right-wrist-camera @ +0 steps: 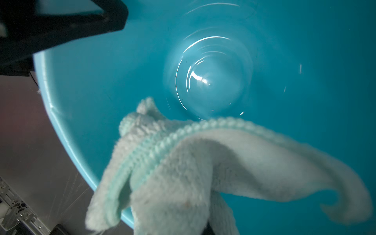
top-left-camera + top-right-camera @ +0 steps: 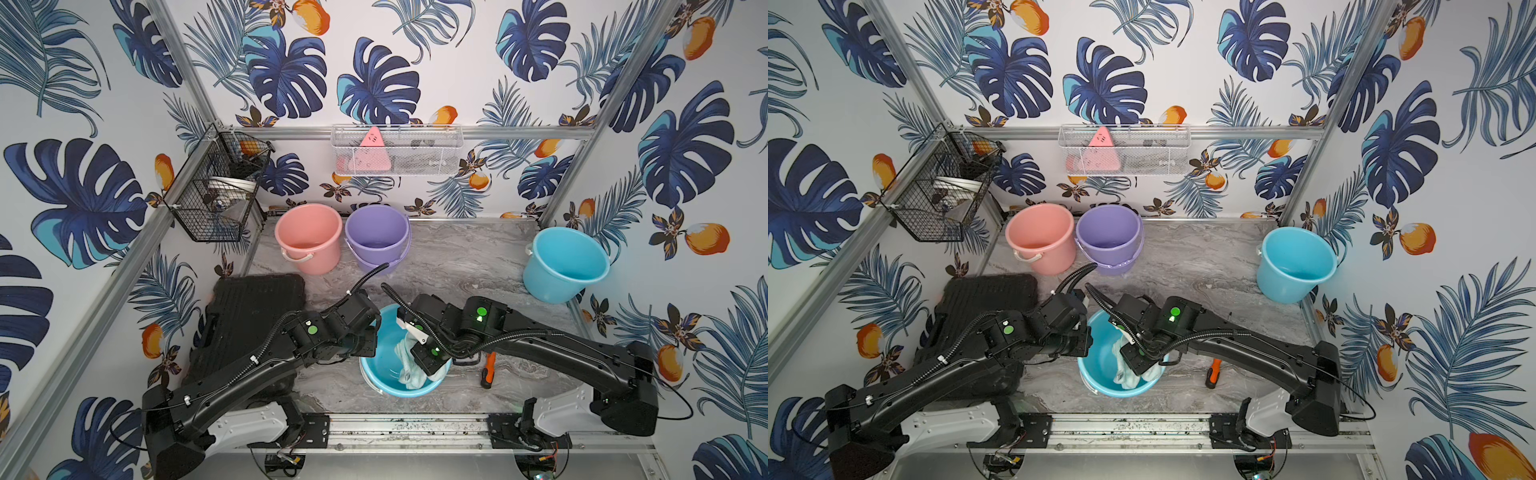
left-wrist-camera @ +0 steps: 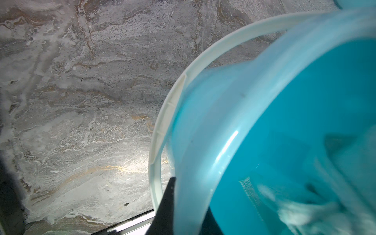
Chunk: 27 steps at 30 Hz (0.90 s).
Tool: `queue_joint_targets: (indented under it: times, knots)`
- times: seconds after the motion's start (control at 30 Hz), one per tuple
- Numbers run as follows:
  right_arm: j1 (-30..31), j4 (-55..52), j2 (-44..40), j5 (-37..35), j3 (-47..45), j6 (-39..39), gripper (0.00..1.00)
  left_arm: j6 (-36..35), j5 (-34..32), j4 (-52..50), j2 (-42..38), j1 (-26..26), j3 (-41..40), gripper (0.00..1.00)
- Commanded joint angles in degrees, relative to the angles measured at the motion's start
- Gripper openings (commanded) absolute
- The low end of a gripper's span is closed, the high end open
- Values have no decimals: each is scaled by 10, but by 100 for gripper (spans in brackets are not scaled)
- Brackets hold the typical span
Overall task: Wipe the inside of the bucket with a cloth
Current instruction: Wipe the dirt from the bucket.
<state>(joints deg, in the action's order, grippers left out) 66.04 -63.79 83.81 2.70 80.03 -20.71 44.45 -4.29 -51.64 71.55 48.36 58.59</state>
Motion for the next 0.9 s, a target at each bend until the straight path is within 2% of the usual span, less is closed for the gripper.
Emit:
queue_joint_targets:
  times: [0.0, 0.33, 0.67, 0.87]
  knots:
    - [-1, 8, 24, 17, -5, -10, 0, -5, -3, 27, 0, 0, 6, 0]
    - [-17, 113, 96, 54, -88, 0, 0, -9, -6, 25, 3, 0, 15, 0]
    - [-23, 229, 146, 6, -169, -8, 0, -11, -5, 23, 6, 0, 20, 0]
    - [-23, 287, 171, -52, -204, -23, 0, -9, -4, 23, 8, 0, 22, 0]
